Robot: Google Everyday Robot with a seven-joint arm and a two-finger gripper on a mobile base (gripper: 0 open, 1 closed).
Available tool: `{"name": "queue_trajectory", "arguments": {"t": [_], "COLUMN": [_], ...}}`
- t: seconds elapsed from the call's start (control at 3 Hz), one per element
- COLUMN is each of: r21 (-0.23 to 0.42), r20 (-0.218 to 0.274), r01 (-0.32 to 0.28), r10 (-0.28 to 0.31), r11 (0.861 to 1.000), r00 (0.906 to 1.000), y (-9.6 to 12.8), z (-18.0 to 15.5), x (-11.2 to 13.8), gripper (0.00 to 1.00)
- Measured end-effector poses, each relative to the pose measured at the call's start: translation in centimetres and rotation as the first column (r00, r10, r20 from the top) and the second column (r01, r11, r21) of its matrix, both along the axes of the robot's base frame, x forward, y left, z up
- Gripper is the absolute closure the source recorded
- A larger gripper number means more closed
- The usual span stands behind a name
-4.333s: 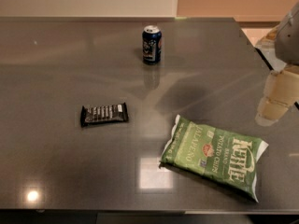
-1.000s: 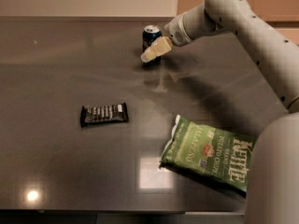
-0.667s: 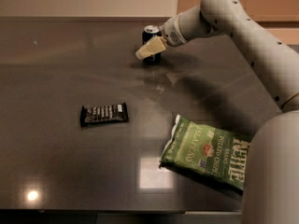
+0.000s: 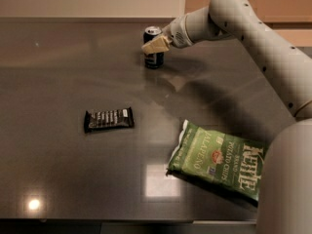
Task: Pick pepsi can
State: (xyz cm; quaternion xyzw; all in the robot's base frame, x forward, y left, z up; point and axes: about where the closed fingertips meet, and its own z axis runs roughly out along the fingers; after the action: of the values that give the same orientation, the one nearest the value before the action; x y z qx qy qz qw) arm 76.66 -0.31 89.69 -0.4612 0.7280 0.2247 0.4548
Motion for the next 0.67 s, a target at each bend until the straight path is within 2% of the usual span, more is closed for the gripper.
{"name": "queue_trajectory", "arguments": {"t": [0.33,0.67], "r21": [0.034,0.063], "r20": [0.015,0.033], "r01": [-0.019,-0.041], "r10": [0.018,0.038], "r11": [0.999,0.997], "r00": [0.9997,0.9987], "y": [-0.4,-1.1], "z": [1.9,5.2], "x": [-1.3,-3.1], "gripper": [0.86,1.00]}}
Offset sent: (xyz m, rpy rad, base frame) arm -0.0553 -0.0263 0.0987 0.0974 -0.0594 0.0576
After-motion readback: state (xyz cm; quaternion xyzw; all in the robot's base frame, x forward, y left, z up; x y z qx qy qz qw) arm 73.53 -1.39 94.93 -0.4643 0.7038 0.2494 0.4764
